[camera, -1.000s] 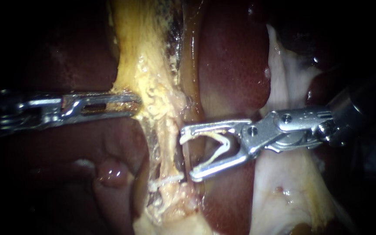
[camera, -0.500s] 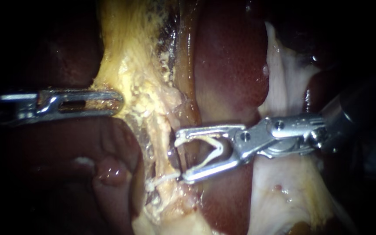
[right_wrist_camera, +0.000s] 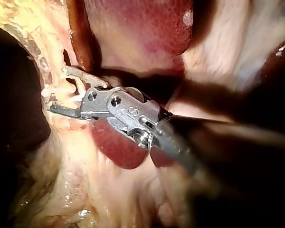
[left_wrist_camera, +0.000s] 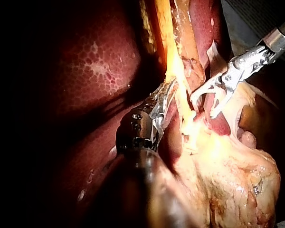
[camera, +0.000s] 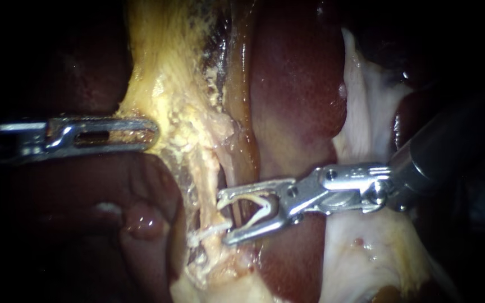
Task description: Clipping second clip left tube
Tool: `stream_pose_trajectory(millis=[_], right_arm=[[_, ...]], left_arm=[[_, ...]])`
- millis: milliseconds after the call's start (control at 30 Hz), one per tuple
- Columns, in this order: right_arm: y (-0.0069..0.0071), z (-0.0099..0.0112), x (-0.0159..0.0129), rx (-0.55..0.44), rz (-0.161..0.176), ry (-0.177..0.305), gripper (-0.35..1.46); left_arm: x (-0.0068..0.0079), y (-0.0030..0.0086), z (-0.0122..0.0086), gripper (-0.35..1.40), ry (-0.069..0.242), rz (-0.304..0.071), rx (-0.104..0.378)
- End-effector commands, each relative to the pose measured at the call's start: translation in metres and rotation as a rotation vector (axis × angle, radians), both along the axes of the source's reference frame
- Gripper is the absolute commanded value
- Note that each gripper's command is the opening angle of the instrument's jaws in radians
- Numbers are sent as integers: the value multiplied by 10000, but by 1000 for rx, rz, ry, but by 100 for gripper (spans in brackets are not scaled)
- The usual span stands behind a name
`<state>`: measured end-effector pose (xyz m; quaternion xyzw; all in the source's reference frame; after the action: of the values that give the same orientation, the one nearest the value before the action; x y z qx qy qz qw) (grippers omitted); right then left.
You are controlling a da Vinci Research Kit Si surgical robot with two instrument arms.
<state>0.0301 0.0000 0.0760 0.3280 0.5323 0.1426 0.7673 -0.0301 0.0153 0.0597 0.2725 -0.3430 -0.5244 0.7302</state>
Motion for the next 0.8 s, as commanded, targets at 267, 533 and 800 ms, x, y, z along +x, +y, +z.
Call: stream_pose_trajectory(millis=[267,533,800], right_arm=[[7,8,5,44,36,-68,44],[6,14,14,100,48,-83,46],[-3,23,33,134,25,-78,46]], left_arm=[[0,-1,-1,-35,0,0,0],[0,-1,-2,-35,0,-1,0],[-1,-1,-2,-35,1,-1,0]])
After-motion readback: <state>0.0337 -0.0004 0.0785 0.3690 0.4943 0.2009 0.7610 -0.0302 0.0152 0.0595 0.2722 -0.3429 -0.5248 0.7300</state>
